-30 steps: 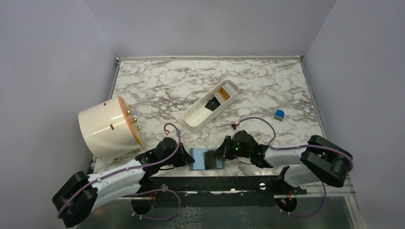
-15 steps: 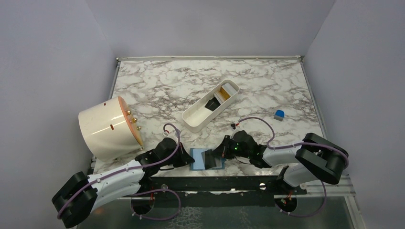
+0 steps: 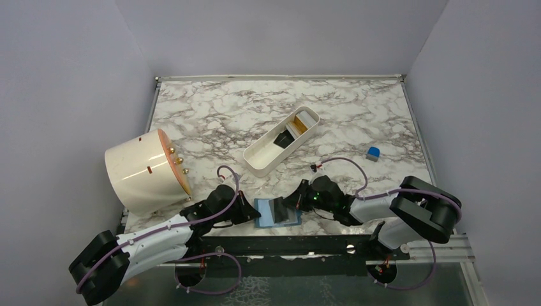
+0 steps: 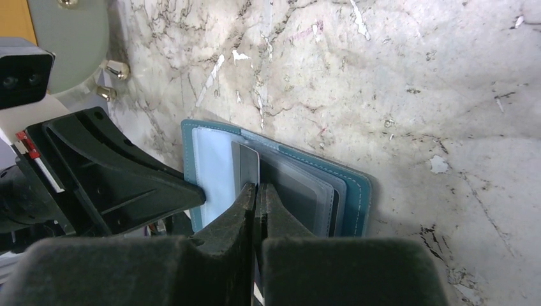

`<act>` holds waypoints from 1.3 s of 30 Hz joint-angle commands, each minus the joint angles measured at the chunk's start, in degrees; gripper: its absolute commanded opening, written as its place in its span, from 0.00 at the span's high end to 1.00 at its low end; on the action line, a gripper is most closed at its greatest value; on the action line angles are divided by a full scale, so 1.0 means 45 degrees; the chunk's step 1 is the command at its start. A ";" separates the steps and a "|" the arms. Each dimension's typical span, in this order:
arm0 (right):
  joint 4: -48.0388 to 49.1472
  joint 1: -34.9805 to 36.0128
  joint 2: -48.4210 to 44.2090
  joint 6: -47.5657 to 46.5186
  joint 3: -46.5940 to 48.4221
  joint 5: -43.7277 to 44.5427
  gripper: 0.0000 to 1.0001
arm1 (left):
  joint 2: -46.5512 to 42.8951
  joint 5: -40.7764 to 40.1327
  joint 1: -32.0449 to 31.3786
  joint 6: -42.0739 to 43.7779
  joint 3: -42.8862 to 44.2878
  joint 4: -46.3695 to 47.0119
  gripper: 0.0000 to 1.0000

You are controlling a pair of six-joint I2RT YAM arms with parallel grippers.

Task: Put the credit cards into the card holder
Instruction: Insert the credit card into the card holder.

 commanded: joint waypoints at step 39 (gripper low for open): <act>-0.3220 0.1633 0.1237 0.0075 0.1896 0.1233 0.81 | -0.0181 0.0664 -0.0063 -0.0479 -0.0081 0.1000 0.86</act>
